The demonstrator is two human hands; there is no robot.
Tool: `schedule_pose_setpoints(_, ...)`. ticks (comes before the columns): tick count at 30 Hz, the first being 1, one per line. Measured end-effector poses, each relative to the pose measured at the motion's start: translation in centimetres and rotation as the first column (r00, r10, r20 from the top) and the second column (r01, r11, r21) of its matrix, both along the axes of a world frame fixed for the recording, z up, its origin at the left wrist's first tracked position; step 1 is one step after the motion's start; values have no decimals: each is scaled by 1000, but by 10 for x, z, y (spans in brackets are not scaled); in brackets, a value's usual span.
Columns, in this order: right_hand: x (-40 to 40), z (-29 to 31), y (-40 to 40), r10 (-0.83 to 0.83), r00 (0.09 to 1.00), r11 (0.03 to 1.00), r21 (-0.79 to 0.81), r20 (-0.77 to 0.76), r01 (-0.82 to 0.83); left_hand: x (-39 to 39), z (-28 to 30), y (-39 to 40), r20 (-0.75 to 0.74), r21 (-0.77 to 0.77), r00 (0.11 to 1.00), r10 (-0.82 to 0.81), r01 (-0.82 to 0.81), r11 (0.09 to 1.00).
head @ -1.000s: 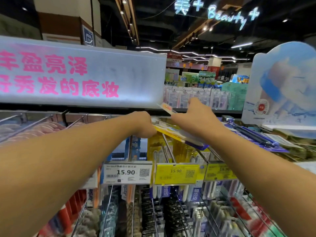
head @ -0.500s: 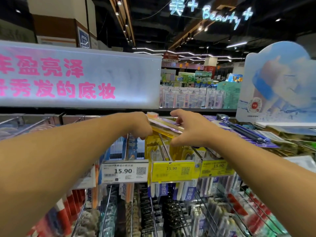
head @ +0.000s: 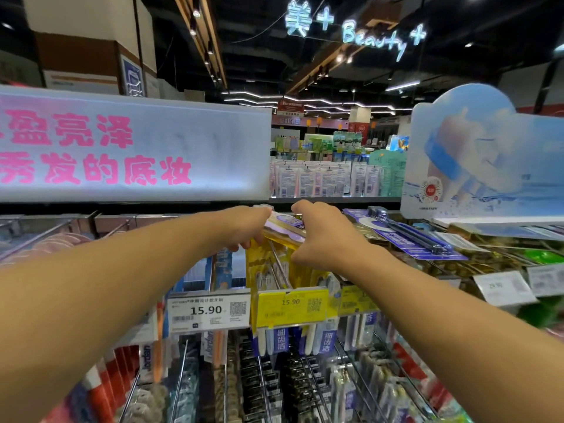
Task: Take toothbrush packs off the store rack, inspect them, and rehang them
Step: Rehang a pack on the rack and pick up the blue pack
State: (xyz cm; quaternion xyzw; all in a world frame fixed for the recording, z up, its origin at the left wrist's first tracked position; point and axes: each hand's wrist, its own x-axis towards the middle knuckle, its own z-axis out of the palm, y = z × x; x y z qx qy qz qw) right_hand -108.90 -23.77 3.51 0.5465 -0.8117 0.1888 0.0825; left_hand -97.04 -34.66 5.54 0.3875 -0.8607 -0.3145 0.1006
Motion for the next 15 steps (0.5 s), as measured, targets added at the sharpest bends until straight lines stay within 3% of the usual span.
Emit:
schedule_pose_setpoints(8, 0, 4, -6, -41, 999, 968, -250, -21, 34, -4, 7, 4, -190, 70, 981, -50, 64, 995)
schedule_pose_setpoints(15, 15, 11, -6, 29, 1000, 847, -531, -6, -28, -18, 16, 26, -583, 382, 813, 3, 271, 883)
